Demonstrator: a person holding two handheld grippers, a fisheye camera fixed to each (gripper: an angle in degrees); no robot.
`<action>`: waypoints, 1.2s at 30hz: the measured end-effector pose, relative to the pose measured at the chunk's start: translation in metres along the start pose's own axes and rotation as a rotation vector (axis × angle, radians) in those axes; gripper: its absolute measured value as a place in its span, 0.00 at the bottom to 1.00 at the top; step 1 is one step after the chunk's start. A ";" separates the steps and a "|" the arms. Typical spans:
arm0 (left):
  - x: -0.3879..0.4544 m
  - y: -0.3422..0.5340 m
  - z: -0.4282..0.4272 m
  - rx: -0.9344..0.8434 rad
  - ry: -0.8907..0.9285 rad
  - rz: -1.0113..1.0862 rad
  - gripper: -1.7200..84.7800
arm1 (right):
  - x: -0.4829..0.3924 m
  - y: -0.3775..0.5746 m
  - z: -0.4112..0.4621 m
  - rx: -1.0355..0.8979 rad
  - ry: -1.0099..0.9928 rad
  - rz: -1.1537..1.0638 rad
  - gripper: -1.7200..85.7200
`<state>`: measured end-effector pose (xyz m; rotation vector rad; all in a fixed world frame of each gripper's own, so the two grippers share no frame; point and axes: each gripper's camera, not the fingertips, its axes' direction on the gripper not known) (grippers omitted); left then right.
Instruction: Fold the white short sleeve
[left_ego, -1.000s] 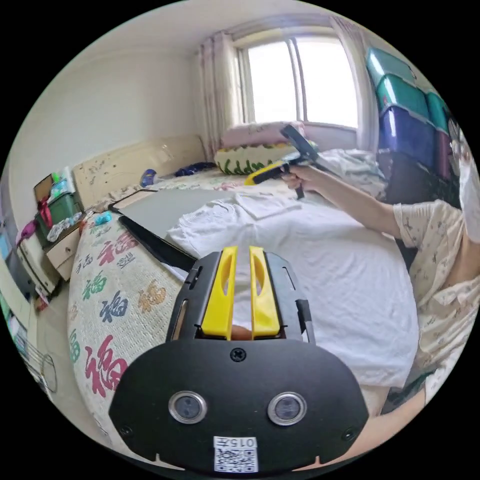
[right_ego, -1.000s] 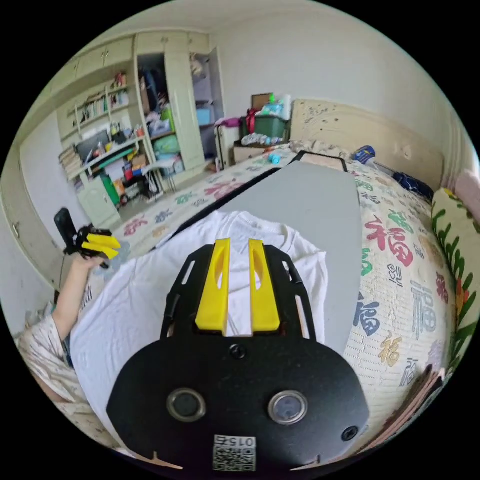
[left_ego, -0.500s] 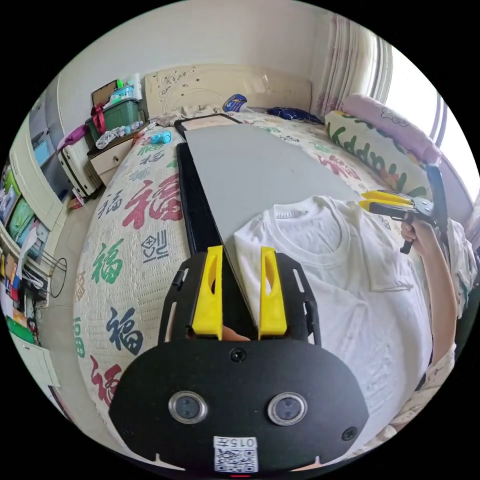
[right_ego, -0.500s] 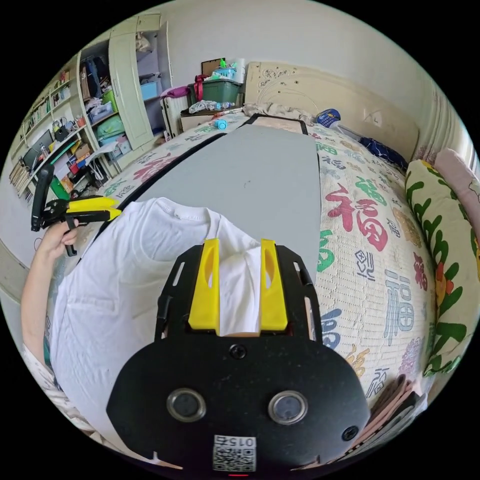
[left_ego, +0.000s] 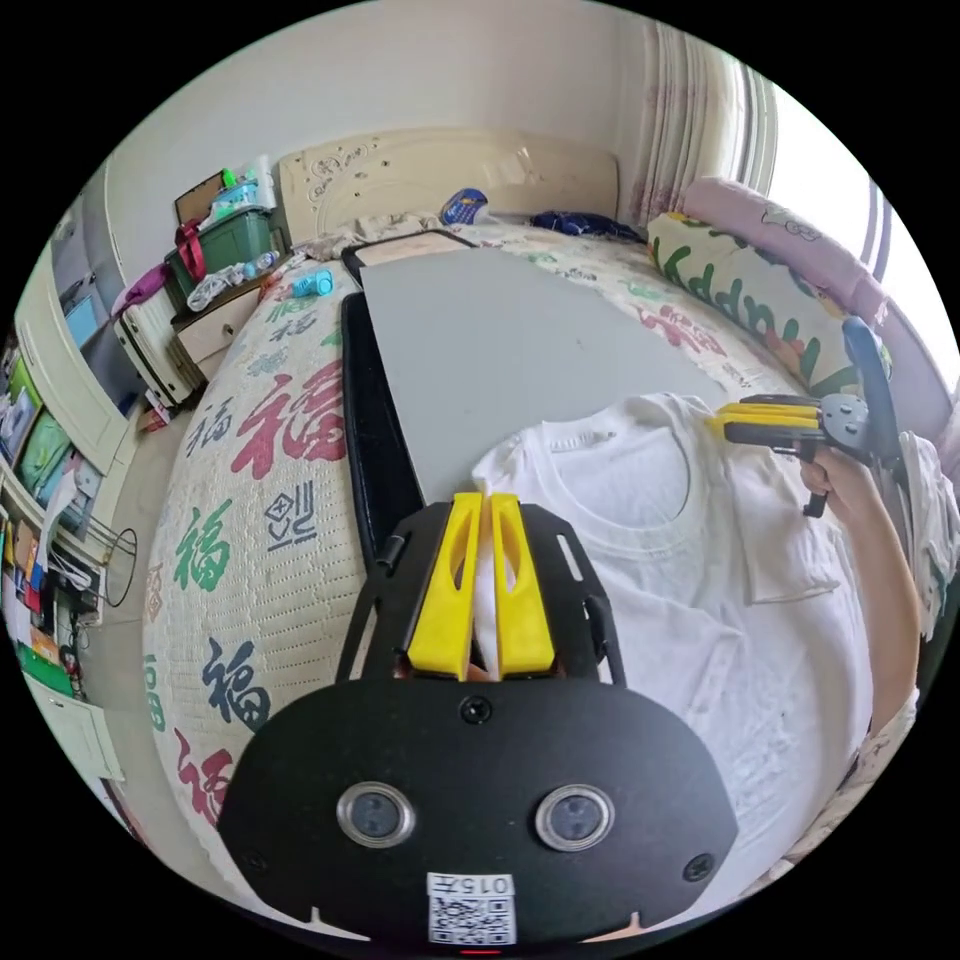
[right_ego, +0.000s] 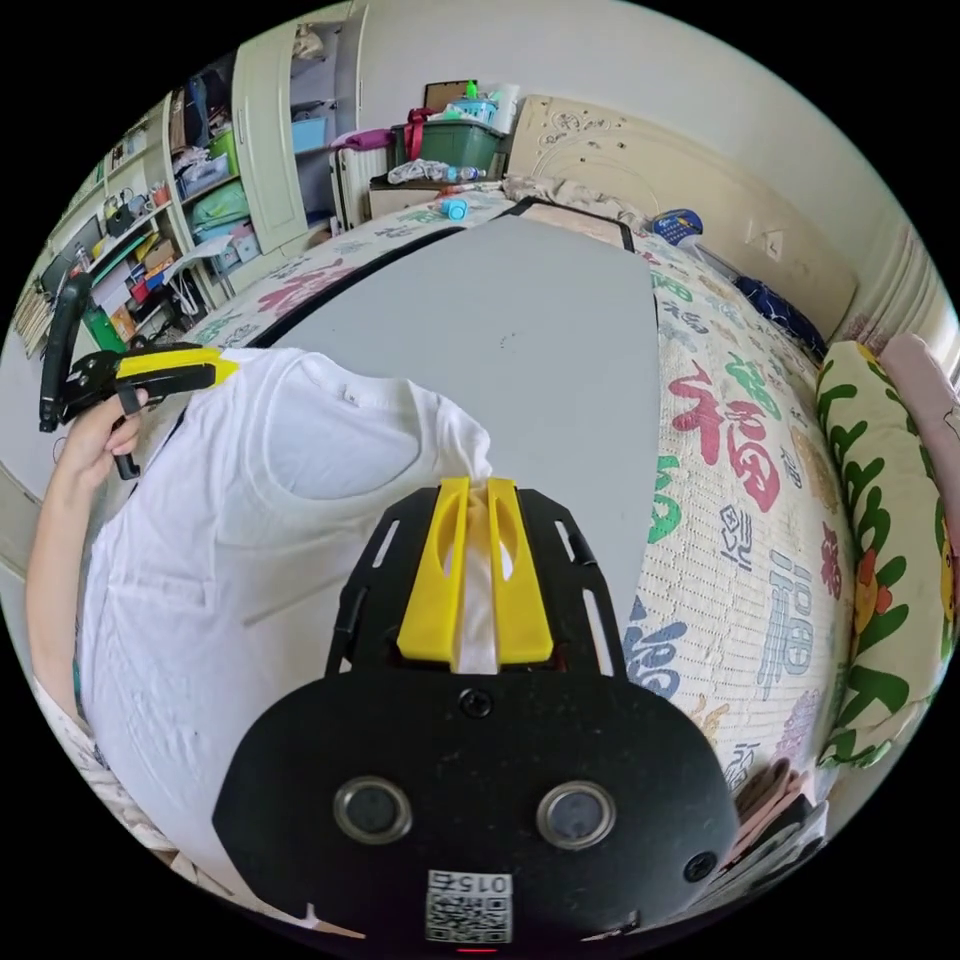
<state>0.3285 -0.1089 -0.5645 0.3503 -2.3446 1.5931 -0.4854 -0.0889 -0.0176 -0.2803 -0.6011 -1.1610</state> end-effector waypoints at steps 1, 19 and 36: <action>0.002 0.004 -0.016 0.030 0.006 0.002 0.03 | -0.003 0.007 -0.017 0.025 -0.005 -0.005 0.07; 0.259 0.551 -0.373 0.450 0.097 0.373 0.03 | -0.184 0.528 -0.441 0.273 -0.323 -0.419 0.07; 0.283 0.624 -0.405 0.572 0.155 0.153 0.07 | 0.010 0.451 -0.555 0.348 -0.491 0.036 0.11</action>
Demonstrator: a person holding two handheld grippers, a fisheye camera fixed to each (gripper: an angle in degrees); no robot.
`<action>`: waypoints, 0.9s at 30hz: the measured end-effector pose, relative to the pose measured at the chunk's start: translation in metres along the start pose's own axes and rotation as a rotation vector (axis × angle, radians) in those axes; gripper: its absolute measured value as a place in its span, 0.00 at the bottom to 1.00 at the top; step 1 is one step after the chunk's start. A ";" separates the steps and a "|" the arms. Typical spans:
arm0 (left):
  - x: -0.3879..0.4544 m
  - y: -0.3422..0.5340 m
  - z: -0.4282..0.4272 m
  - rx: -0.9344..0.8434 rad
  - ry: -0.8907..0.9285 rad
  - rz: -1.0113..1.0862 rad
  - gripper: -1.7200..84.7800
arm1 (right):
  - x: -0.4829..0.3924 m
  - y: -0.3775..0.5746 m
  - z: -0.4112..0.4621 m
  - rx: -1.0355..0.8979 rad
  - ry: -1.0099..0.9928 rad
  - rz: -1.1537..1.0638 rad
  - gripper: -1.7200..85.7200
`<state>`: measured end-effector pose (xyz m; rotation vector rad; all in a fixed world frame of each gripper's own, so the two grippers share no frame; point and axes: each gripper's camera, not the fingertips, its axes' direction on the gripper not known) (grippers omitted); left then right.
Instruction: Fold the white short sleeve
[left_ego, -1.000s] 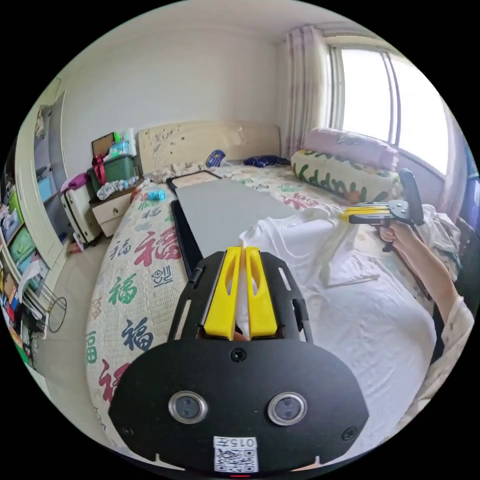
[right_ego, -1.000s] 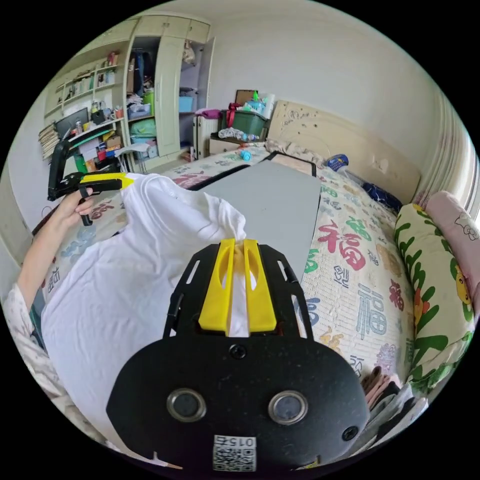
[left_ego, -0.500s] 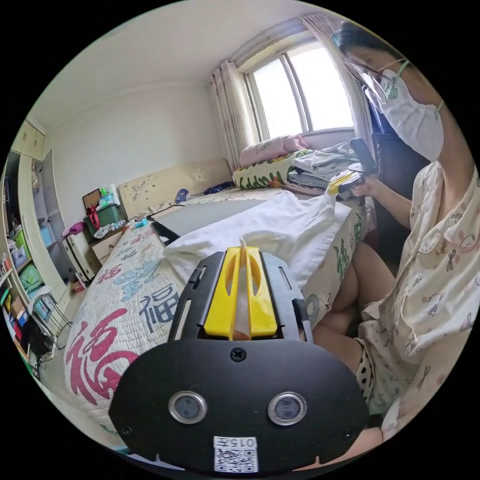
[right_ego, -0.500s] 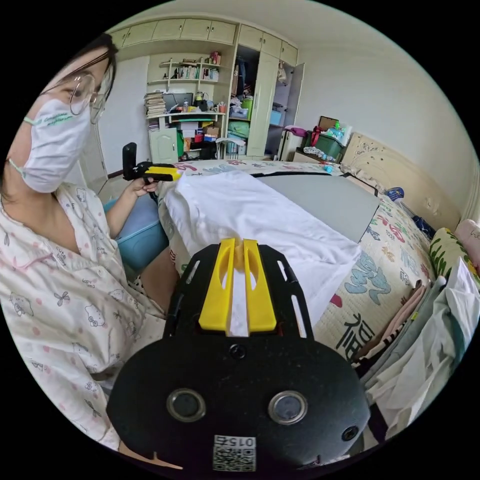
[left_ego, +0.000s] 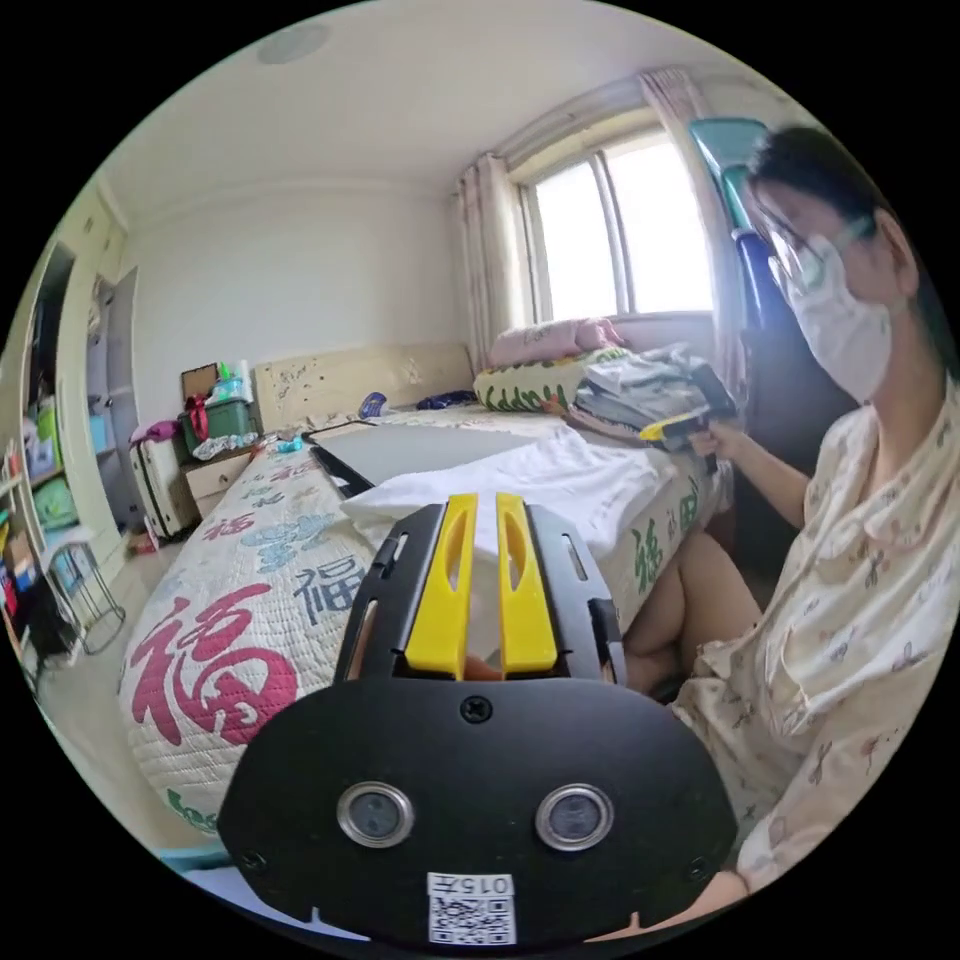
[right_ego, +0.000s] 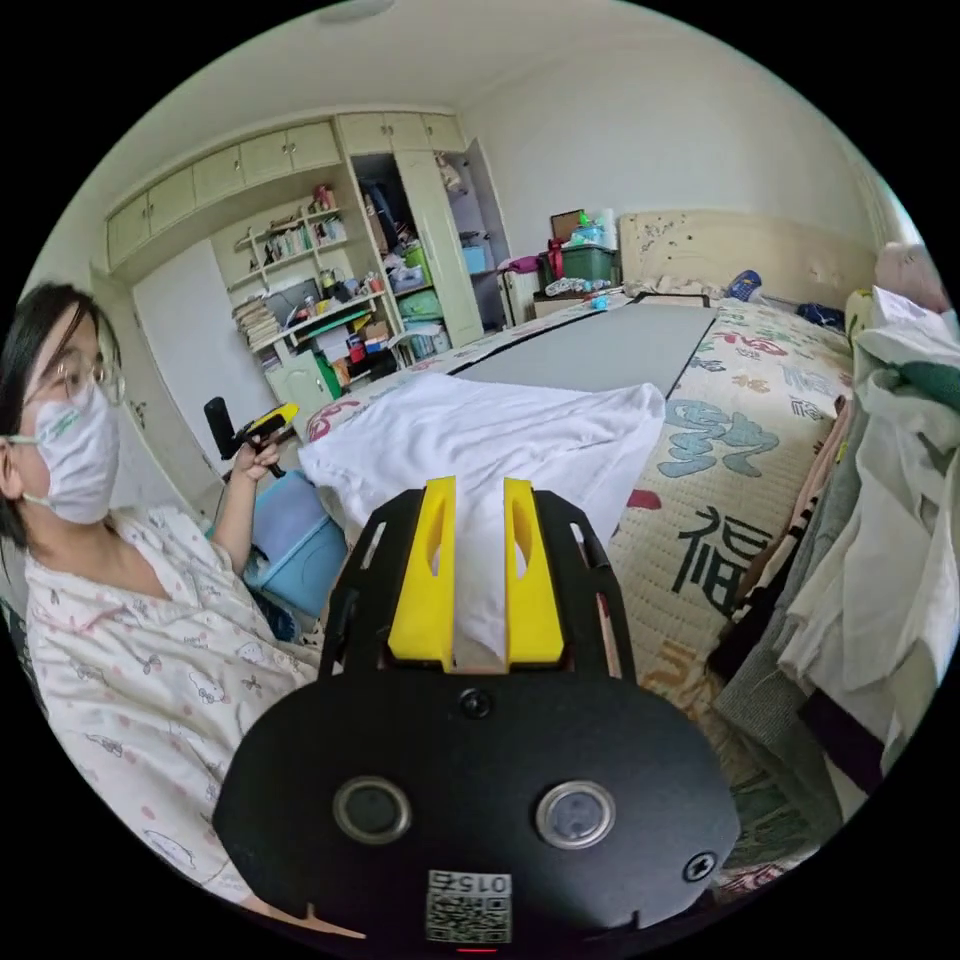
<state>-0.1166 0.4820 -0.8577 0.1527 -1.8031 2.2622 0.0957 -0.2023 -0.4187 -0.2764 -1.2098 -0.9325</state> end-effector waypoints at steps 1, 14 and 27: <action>-0.011 -0.001 0.005 0.003 -0.006 -0.036 0.07 | 0.012 -0.012 -0.003 0.011 -0.001 0.028 0.11; -0.173 0.020 0.309 -0.416 0.136 -0.568 0.16 | 0.210 -0.232 0.045 -0.065 0.013 0.417 0.17; -0.142 0.037 0.389 -0.301 0.090 -0.480 0.01 | 0.333 -0.314 0.056 0.004 0.006 0.452 0.02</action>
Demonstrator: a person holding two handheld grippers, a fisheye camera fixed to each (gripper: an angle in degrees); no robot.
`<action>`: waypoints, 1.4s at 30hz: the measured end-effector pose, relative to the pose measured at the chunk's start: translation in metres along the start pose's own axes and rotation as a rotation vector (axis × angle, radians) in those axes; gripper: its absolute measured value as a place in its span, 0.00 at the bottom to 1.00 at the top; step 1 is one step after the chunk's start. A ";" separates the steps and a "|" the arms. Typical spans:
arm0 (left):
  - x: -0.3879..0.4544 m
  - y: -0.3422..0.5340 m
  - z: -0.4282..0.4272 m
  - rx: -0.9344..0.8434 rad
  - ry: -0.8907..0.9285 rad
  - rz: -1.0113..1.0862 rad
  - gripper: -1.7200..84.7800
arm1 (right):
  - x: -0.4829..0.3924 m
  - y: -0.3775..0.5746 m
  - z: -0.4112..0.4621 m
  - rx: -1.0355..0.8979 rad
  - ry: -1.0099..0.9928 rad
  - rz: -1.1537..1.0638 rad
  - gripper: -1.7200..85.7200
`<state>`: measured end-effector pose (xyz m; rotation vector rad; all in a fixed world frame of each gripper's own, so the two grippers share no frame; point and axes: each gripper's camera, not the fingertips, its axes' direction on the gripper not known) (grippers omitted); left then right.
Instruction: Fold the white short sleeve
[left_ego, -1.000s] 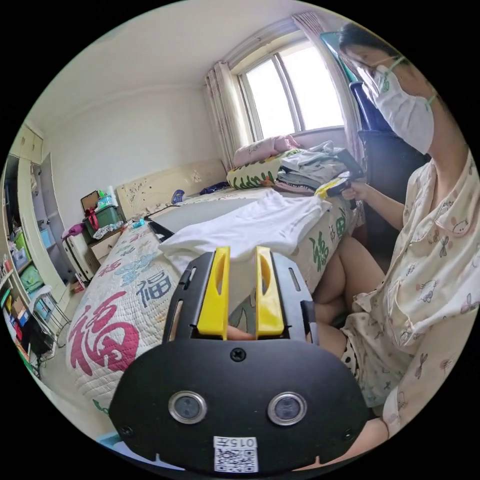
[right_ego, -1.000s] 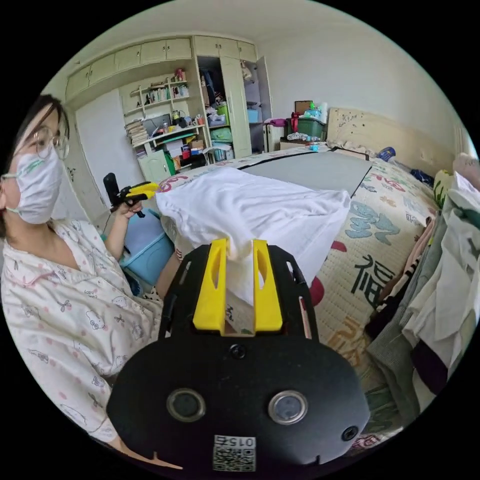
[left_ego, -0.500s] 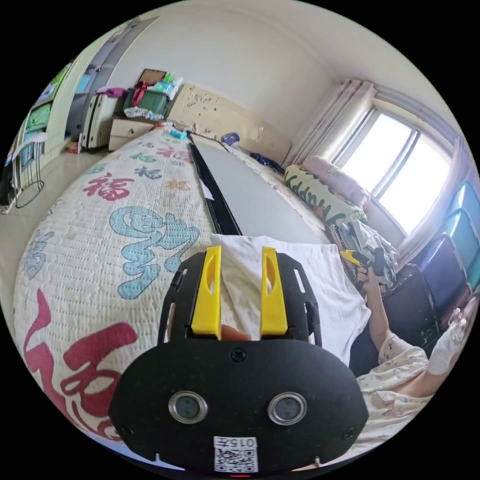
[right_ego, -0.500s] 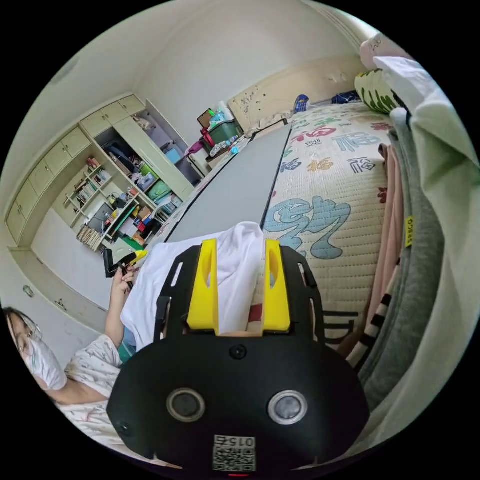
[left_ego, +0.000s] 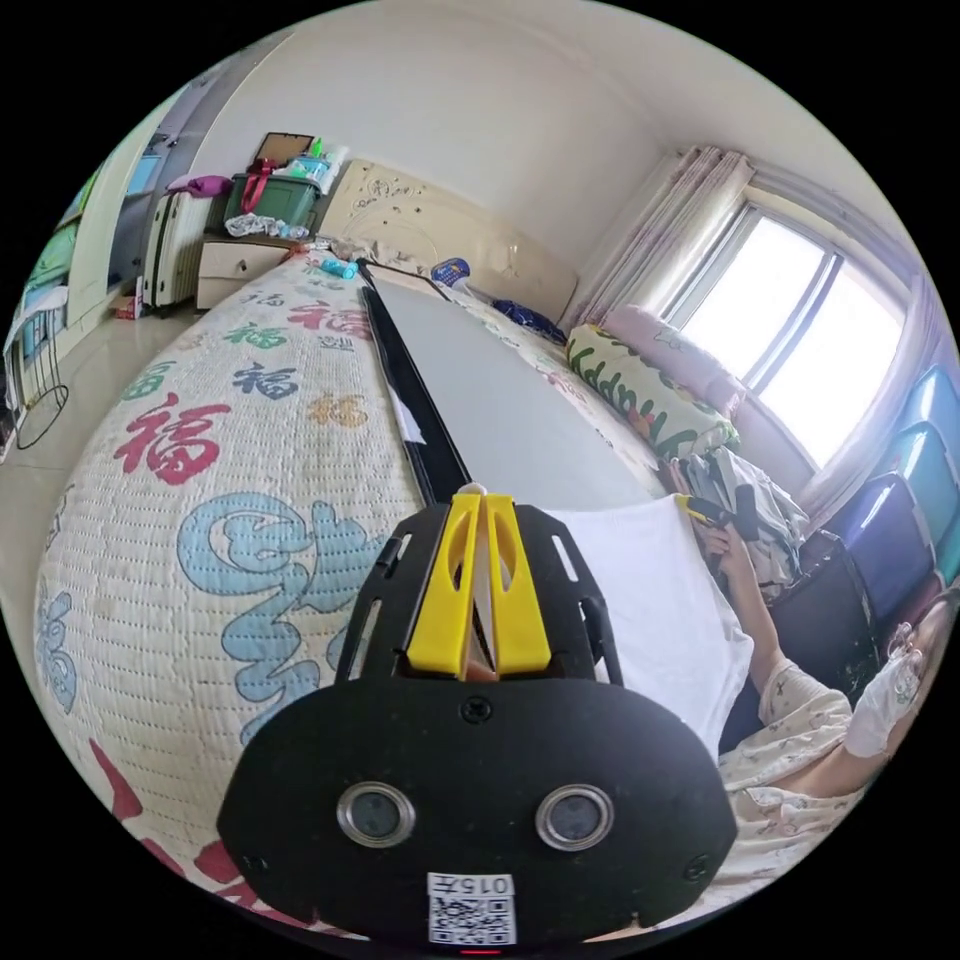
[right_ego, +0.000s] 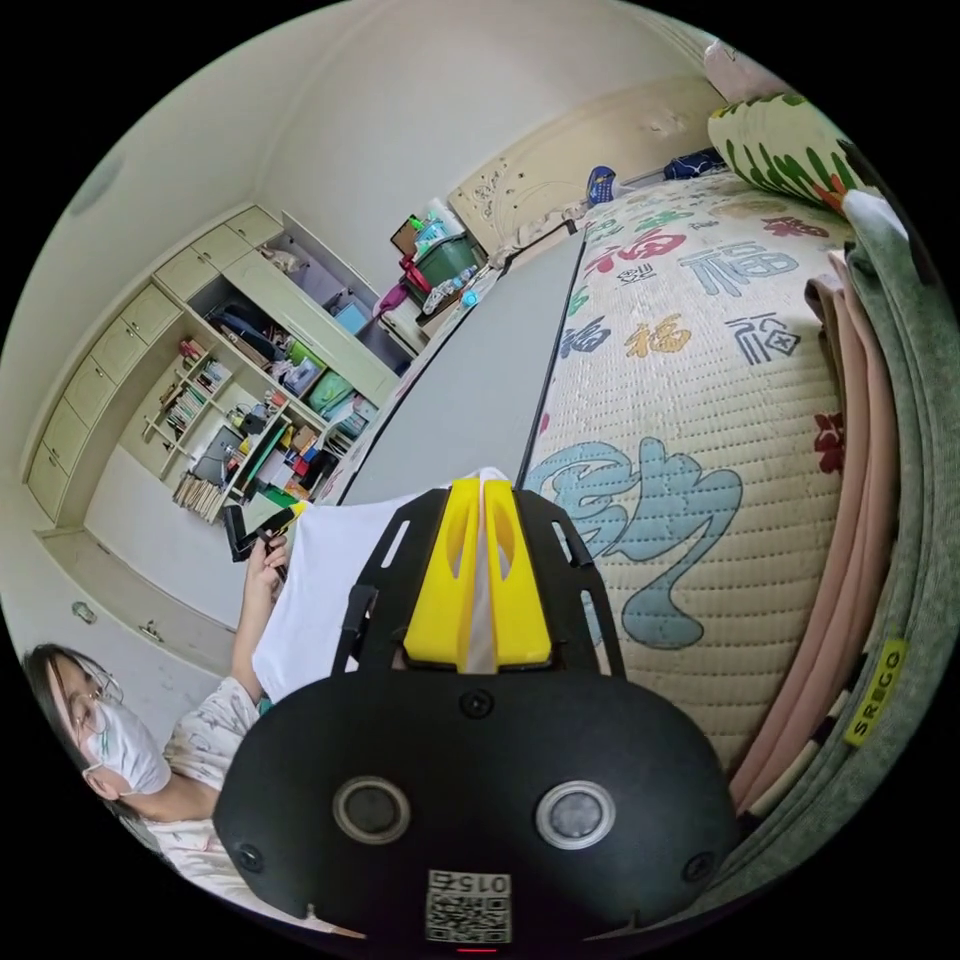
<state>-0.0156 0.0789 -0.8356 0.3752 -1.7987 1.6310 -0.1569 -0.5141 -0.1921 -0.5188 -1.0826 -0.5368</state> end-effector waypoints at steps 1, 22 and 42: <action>0.000 -0.001 0.004 0.010 -0.007 -0.001 0.01 | 0.005 -0.005 0.002 0.007 0.003 0.005 0.02; -0.034 0.034 0.157 0.005 0.071 -0.061 0.08 | 0.224 0.089 0.056 0.208 -0.017 0.068 0.02; -0.025 0.035 0.182 -0.073 0.075 -0.008 0.02 | -0.076 0.625 0.370 -0.462 -0.033 -1.218 0.13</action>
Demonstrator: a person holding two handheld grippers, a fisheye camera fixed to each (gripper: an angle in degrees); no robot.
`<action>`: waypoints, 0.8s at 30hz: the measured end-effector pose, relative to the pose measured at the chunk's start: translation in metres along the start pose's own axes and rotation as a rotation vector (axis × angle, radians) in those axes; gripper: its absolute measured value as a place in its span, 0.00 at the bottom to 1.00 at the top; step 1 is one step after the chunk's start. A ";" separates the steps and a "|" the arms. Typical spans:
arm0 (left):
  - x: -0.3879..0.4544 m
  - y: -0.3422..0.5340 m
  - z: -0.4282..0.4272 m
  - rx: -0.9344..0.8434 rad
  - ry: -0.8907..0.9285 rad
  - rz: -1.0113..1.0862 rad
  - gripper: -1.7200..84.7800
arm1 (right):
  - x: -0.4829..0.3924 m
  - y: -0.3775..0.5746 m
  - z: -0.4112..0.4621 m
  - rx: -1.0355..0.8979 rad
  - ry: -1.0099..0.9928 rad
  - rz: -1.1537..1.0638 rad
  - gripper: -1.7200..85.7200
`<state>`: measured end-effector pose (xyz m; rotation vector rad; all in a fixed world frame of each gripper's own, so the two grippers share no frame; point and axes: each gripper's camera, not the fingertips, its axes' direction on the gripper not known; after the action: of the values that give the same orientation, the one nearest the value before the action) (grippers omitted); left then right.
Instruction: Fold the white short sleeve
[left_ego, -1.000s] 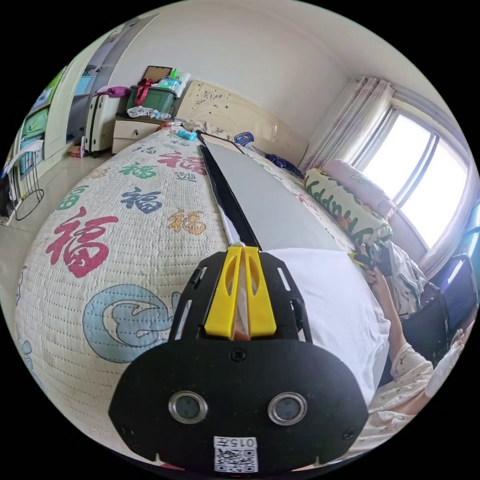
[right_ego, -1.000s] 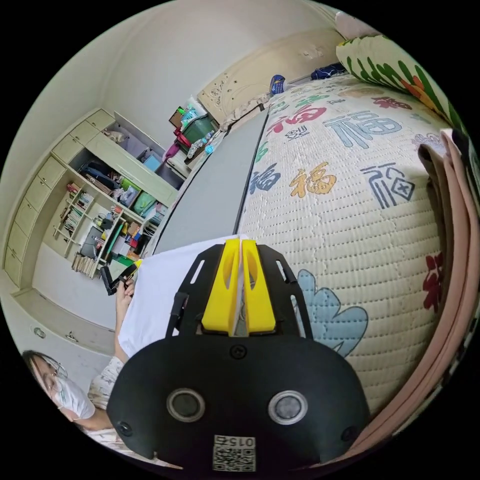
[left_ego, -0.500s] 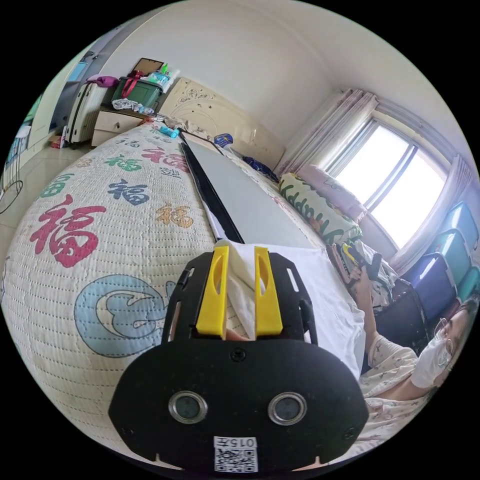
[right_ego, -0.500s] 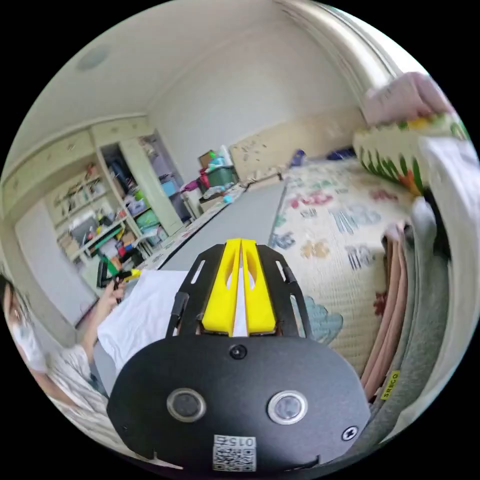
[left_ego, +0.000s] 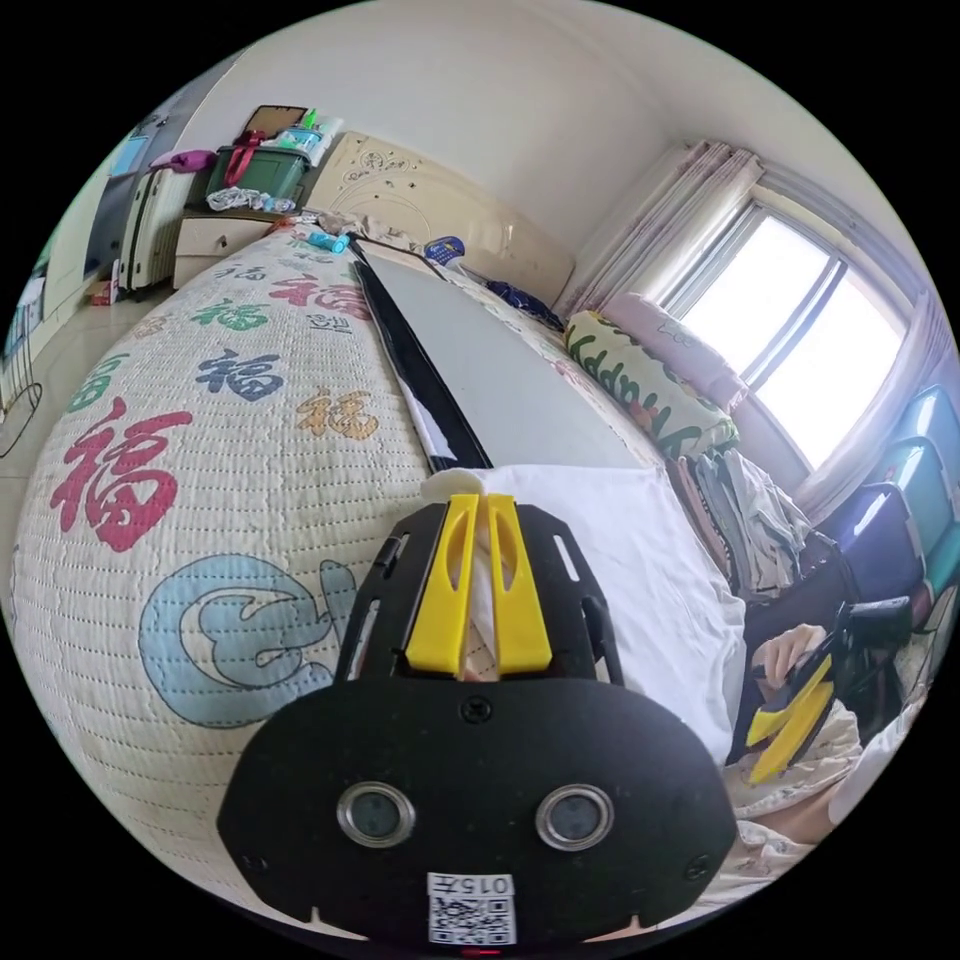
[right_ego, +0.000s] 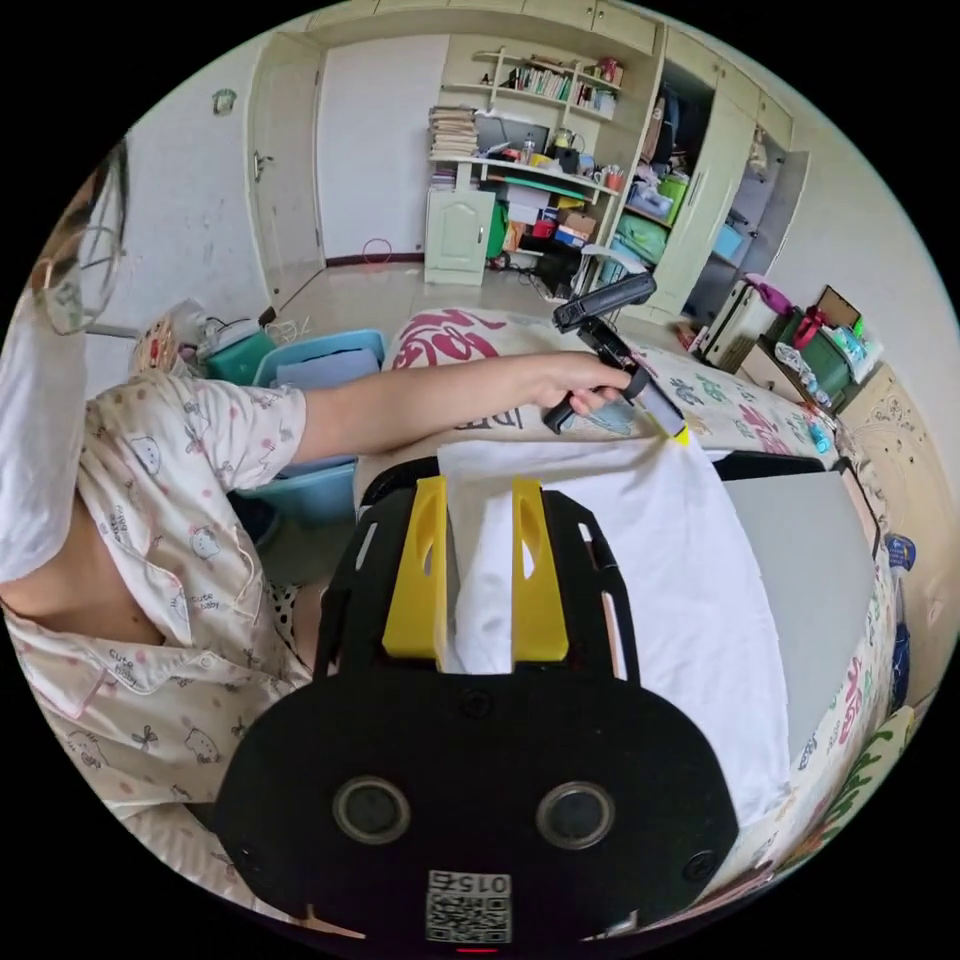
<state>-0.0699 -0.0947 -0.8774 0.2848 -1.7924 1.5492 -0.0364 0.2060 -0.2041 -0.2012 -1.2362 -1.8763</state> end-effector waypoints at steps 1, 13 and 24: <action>0.000 0.000 -0.002 0.005 -0.002 0.002 0.02 | -0.002 0.005 0.011 -0.014 -0.004 0.008 0.13; 0.008 -0.031 -0.042 -0.012 -0.176 0.088 0.01 | -0.057 0.125 0.106 -0.017 0.005 0.047 0.02; -0.030 -0.070 -0.103 -0.020 -0.216 0.093 0.01 | -0.058 0.201 0.127 -0.023 -0.062 0.052 0.01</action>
<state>0.0326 -0.0260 -0.8436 0.3760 -2.0111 1.6152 0.1070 0.3129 -0.0368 -0.3029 -1.2405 -1.8523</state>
